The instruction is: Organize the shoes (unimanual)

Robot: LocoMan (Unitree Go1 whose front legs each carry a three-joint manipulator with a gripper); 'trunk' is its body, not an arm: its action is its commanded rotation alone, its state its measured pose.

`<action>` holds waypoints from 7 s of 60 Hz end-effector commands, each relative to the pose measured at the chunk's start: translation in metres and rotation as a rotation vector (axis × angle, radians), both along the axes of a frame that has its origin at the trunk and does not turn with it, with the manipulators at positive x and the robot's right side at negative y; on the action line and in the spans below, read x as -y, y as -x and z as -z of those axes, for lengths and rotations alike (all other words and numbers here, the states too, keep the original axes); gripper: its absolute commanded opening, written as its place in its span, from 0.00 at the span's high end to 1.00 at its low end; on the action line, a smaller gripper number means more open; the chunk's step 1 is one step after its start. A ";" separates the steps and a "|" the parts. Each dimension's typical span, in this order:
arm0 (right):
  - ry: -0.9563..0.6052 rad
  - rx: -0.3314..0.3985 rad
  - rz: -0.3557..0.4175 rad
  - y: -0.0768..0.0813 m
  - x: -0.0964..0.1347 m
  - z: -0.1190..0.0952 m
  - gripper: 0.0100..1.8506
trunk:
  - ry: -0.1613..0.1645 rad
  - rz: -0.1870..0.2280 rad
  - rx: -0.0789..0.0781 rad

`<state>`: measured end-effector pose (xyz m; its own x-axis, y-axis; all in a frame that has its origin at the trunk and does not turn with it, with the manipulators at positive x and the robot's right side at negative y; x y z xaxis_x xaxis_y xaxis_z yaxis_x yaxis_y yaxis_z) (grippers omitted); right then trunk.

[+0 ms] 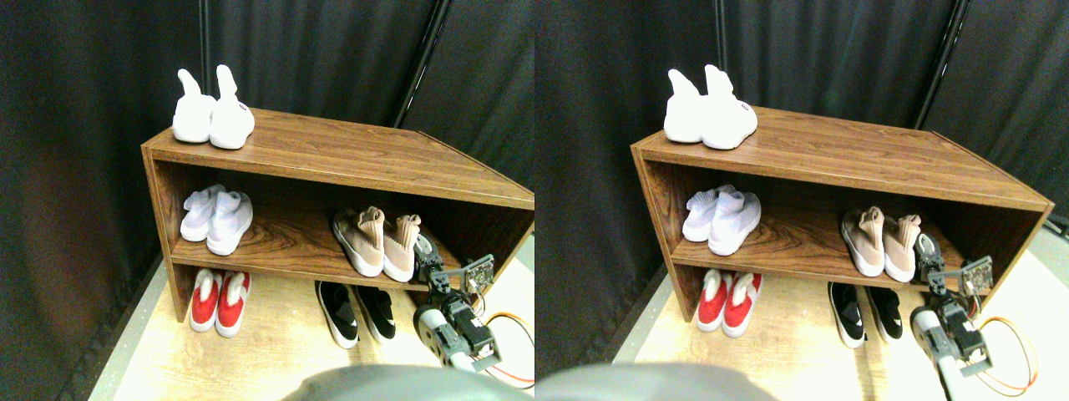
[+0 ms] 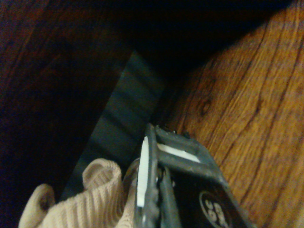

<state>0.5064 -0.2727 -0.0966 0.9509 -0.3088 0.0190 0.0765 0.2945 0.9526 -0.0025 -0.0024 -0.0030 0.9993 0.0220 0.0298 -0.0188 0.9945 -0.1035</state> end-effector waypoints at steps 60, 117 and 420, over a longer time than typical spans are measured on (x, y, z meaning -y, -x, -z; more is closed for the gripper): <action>0.033 0.055 -0.003 0.012 0.000 -0.010 0.97 | -0.009 0.016 0.001; -0.045 0.235 -0.351 0.128 0.009 -0.018 0.97 | -0.041 0.047 -0.065; 0.037 0.167 -0.412 0.113 -0.046 -0.011 0.97 | -0.022 0.042 0.066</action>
<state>0.3936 -0.2316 -0.0934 0.9868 0.0808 0.1406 -0.1586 0.3006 0.9405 0.0016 -0.0007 -0.0028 0.9965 -0.0235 0.0799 0.0293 0.9970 -0.0720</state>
